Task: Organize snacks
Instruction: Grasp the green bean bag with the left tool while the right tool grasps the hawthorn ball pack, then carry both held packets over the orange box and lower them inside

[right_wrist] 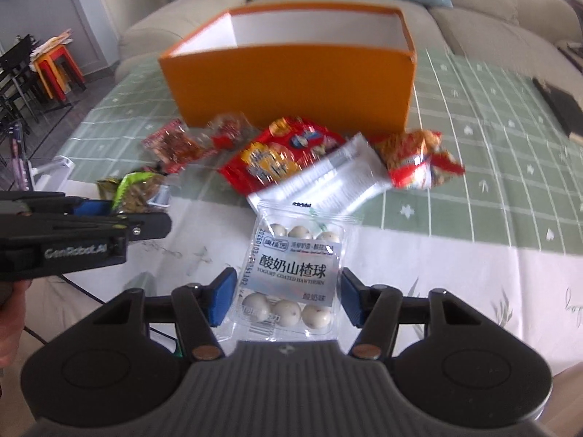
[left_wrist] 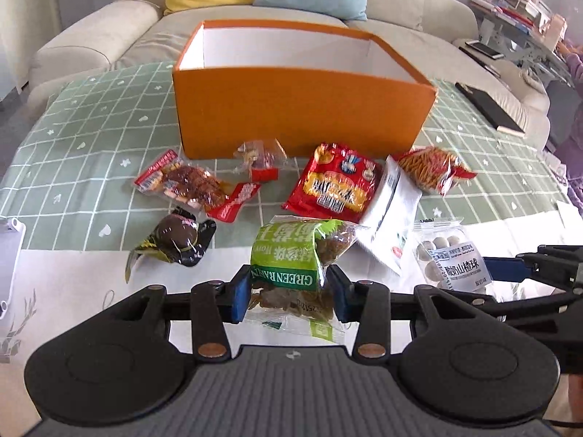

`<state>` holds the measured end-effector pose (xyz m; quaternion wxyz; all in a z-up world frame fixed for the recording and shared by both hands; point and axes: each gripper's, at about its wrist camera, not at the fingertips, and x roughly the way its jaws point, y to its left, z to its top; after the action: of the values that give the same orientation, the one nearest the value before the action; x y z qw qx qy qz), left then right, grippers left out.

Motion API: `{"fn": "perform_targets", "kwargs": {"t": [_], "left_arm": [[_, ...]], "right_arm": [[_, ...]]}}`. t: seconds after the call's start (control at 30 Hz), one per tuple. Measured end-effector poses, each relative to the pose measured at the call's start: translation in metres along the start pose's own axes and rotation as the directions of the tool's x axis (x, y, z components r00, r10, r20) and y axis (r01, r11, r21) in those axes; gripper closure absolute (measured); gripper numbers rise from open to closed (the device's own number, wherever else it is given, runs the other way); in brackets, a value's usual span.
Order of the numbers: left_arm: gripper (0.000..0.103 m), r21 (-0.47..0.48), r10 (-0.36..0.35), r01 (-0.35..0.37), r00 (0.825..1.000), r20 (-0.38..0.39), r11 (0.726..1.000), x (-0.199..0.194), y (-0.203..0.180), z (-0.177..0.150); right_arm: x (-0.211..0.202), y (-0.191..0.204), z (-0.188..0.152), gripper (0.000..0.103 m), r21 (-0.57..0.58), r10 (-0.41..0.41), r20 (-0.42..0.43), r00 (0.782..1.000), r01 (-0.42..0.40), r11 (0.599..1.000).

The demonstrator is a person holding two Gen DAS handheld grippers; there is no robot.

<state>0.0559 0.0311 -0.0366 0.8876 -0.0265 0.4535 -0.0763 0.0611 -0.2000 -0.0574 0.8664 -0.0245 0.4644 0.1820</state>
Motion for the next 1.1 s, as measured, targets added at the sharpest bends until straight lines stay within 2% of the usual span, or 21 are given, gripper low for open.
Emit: {"fn": "perform_targets", "kwargs": {"t": [0.33, 0.5, 0.87, 1.0, 1.1], "left_arm": [[0.054, -0.005, 0.0, 0.0, 1.0, 0.019, 1.0, -0.009, -0.003, 0.018], [0.054, -0.014, -0.001, 0.002, 0.999, 0.039, 1.0, -0.013, 0.002, 0.039], [0.054, 0.016, 0.019, -0.021, 0.99, 0.141, 1.0, -0.022, 0.015, 0.131], [0.054, 0.023, 0.025, -0.029, 0.989, 0.143, 0.999, -0.015, 0.017, 0.162], [0.054, 0.04, 0.036, -0.041, 0.991, 0.13, 0.998, -0.001, 0.018, 0.181]], "right_arm": [[-0.013, 0.007, 0.026, 0.045, -0.03, 0.01, 0.078, 0.997, -0.008, 1.0], [-0.012, 0.005, 0.048, 0.045, -0.042, 0.009, 0.104, 0.994, -0.005, 0.999], [-0.012, -0.004, 0.14, 0.045, -0.098, 0.035, 0.193, 0.981, -0.017, 0.995], [-0.005, -0.008, 0.176, 0.045, -0.123, 0.023, 0.226, 0.974, 0.005, 0.992], [0.006, -0.012, 0.201, 0.045, -0.125, 0.022, 0.221, 0.975, 0.006, 0.992]]}}
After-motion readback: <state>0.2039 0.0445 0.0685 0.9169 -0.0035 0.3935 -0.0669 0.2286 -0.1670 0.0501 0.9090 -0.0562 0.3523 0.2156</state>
